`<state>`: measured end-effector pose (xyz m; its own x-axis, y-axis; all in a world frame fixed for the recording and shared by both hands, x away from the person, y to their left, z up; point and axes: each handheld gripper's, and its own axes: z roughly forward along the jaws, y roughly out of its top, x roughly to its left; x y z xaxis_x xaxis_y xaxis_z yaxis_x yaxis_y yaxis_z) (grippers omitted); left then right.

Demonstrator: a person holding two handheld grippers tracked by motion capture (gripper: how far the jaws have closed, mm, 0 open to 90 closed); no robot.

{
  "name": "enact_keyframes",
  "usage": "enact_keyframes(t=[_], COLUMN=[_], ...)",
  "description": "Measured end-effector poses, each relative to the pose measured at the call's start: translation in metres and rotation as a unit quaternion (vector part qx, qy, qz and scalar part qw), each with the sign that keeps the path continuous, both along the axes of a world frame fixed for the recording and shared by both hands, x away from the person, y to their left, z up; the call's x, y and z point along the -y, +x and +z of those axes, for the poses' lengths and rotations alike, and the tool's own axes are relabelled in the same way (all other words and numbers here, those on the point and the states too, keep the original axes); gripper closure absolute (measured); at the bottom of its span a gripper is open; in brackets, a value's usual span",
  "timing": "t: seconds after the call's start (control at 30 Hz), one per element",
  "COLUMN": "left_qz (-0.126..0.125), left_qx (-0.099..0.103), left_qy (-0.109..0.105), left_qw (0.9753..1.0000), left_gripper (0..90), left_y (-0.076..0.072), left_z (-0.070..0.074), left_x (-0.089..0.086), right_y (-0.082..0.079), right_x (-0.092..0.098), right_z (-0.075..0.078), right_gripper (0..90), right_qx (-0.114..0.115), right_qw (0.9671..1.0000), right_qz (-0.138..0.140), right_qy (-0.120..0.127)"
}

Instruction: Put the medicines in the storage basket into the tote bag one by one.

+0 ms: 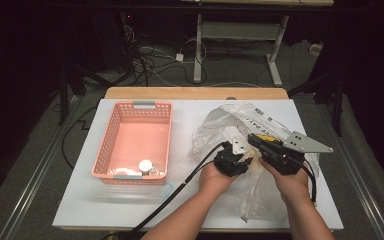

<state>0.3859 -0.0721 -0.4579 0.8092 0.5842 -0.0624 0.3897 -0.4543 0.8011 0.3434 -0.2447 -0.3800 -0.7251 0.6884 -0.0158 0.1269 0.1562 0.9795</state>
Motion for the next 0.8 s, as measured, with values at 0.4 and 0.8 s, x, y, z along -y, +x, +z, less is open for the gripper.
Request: enact_keyframes(t=[0.4, 0.8], left_qz=[-0.037, -0.046], left_qx=[-0.006, -0.019], left_qy=[-0.034, -0.047], left_qw=[0.9987, 0.9976], left_gripper=[32.6, 15.1], left_y=[-0.026, -0.052], left_z=[0.006, 0.01], left_x=[-0.023, -0.058], right_y=[-0.003, -0.006], right_x=[0.004, 0.003], right_z=[0.004, 0.005], right_gripper=[90.0, 90.0], right_qx=[0.006, 0.008], right_qw=[1.0, 1.0], right_qz=[-0.001, -0.002], right_qy=[0.001, 0.0])
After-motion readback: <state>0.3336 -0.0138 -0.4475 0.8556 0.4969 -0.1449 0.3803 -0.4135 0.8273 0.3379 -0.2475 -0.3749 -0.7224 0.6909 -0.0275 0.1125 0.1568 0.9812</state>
